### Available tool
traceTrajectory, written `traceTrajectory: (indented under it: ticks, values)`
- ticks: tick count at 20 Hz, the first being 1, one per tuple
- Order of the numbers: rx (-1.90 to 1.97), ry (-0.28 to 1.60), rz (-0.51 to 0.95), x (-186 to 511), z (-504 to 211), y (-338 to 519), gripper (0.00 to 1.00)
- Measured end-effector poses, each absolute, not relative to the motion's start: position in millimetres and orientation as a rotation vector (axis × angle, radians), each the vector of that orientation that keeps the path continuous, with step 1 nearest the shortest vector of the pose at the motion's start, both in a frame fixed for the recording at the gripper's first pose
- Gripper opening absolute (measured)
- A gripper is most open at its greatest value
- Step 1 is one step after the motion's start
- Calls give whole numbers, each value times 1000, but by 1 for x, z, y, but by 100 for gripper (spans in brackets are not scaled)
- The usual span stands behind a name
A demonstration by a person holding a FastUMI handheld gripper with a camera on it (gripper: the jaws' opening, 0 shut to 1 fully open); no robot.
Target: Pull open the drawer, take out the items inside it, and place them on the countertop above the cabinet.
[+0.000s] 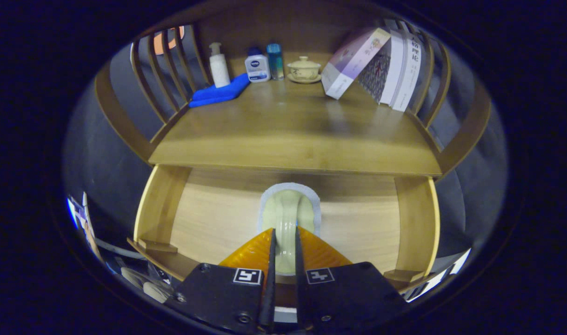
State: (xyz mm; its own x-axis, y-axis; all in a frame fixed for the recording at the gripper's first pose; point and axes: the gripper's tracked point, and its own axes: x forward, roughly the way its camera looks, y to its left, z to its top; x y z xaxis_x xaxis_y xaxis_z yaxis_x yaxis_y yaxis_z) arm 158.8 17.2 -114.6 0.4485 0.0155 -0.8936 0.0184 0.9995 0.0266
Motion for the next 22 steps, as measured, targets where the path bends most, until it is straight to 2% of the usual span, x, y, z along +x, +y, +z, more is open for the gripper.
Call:
traceTrajectory:
  ticks: [5, 11, 22]
  values:
    - [18, 1029, 19, 169, -66, 19, 22]
    - [73, 981, -37, 223, -34, 5, 21]
    - [69, 1044, -80, 296, -67, 13, 21]
